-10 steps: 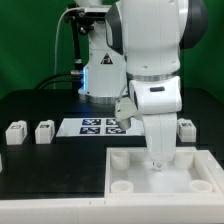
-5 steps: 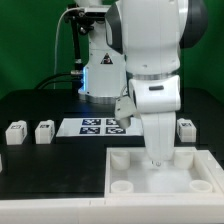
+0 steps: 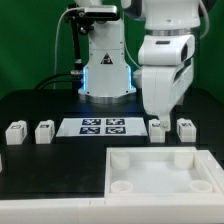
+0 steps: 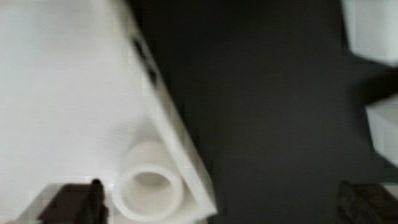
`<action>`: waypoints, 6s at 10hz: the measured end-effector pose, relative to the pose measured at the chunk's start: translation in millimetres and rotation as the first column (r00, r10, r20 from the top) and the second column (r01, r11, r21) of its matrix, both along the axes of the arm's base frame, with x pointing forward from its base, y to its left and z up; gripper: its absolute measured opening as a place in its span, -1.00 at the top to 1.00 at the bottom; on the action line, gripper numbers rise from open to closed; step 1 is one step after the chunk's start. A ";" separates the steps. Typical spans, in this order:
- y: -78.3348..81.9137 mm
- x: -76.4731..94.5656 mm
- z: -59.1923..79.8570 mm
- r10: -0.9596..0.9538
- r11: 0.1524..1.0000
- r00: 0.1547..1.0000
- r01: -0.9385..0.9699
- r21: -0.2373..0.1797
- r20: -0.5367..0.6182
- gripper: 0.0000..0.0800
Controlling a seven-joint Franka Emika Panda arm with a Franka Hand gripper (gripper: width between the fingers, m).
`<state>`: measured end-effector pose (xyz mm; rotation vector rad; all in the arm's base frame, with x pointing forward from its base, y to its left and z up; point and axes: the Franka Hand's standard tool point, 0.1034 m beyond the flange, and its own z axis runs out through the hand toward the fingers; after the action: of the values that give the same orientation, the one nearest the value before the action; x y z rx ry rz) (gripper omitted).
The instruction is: Assemble one leg
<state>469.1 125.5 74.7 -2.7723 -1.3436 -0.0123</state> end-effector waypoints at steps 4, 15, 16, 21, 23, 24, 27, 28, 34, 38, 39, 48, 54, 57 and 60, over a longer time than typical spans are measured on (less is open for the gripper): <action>7.5 -1.1 -7.9 -0.423 0.905 0.905 0.424 0.021 -0.039 -0.62; 48.2 -54.8 -21.3 -0.770 0.637 0.558 0.661 -0.395 -0.308 -0.62; 49.7 -60.8 -28.8 -0.769 0.638 0.530 0.615 -0.463 -0.356 -0.62; 48.5 -66.0 -38.7 -0.767 0.640 0.465 0.511 -0.574 -0.442 -0.62; 44.1 -74.5 -44.9 -0.774 0.631 0.455 0.509 -0.585 -0.439 -0.62; 45.1 -86.0 -52.0 -0.779 0.625 0.450 0.502 -0.598 -0.436 -0.62; 47.6 -101.0 -68.1 -0.800 0.597 0.416 0.492 -0.634 -0.432 -0.62; 46.7 -101.0 -68.6 -0.804 0.594 0.407 0.495 -0.634 -0.434 -0.62; 47.3 -101.3 -68.7 -0.801 0.596 0.410 0.493 -0.633 -0.436 0.28; 47.3 -101.2 -68.6 -0.801 0.597 0.410 0.493 -0.633 -0.436 0.28; 44.7 -97.8 -65.2 -0.790 0.611 0.419 0.487 -0.624 -0.447 0.28; -20.4 18.8 64.5 -0.754 0.656 0.639 0.742 -0.136 -0.155 0.27; -21.4 93.2 103.1 -0.769 0.636 0.622 0.723 0.271 0.146 0.27; -18.0 96.1 105.3 -0.783 0.616 0.547 0.622 0.483 0.295 0.27; -18.4 97.8 98.0 -0.767 0.637 0.558 0.601 0.484 0.317 0.27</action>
Offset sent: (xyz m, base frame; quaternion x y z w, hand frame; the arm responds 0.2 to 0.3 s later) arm 0.0000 0.0000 0.0000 0.0000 0.0000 0.2667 0.9638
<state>566.9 107.1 172.6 -2.8657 -0.0933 -0.9598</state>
